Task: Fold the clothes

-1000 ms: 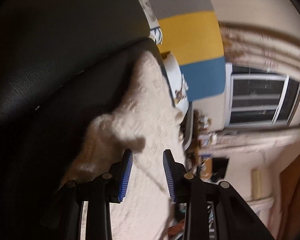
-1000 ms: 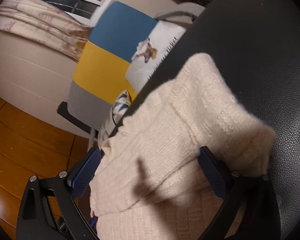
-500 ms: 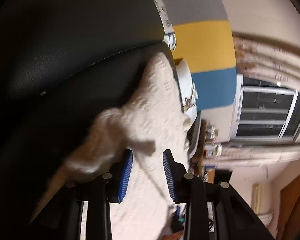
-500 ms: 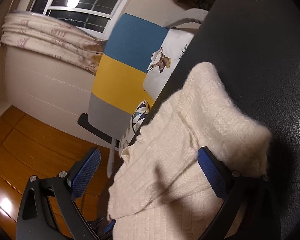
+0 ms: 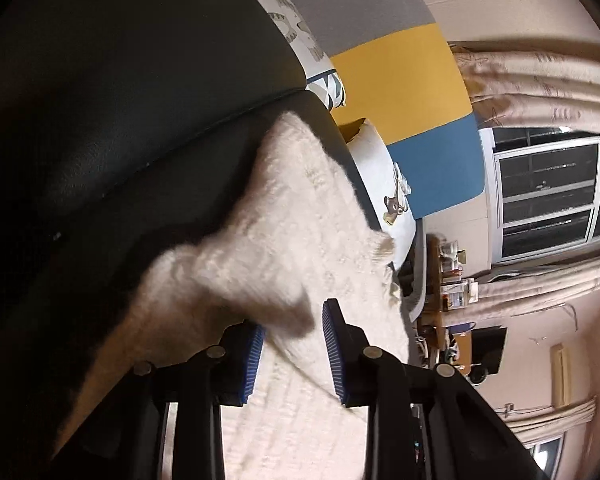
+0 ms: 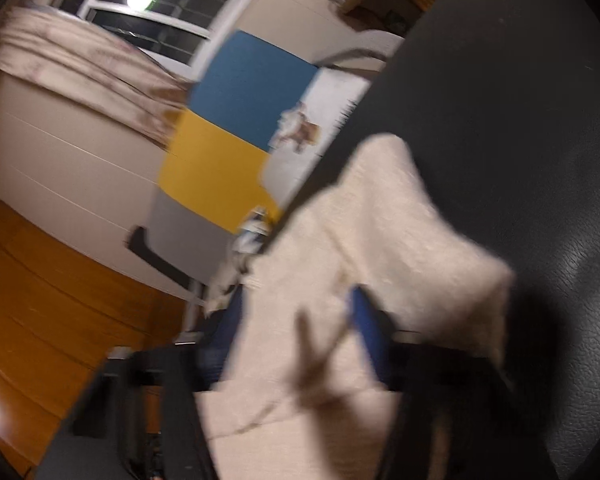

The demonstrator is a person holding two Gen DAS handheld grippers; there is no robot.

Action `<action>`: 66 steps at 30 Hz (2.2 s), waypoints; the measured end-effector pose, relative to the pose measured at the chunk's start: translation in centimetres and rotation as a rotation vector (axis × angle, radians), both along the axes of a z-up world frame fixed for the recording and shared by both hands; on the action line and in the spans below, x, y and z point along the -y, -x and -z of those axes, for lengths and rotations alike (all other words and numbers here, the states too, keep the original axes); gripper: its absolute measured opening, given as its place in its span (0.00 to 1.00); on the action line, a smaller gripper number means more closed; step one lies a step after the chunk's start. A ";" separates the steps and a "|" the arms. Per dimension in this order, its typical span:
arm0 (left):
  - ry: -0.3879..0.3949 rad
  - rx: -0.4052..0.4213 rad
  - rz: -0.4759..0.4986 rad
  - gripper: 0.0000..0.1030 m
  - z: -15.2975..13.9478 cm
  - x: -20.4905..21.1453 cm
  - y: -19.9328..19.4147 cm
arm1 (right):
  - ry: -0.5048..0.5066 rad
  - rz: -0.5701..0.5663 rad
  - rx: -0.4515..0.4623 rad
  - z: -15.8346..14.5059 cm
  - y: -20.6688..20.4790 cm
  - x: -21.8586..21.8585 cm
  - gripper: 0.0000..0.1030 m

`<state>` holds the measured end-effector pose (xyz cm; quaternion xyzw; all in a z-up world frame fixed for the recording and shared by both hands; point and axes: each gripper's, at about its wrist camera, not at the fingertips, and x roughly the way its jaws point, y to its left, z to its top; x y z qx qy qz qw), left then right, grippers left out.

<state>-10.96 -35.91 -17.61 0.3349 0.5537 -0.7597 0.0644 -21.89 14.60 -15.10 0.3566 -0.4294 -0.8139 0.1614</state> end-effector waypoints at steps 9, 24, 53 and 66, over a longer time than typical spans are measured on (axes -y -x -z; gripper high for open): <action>0.173 -0.054 0.033 0.20 -1.9 0.1 0.0 | -0.075 0.007 0.068 0.0 0.9 0.9 0.22; 0.193 -0.024 0.042 0.23 -0.8 0.9 -0.2 | -0.623 -0.142 0.000 -2.2 1.7 6.7 0.12; 0.276 -0.026 0.058 0.23 -0.8 0.5 -0.8 | -0.647 -0.185 -0.152 -7.7 1.5 8.7 0.08; 0.263 -0.079 -0.019 0.14 -1.3 2.2 -2.1 | -0.414 -0.197 -0.139 -5.5 1.6 6.2 0.08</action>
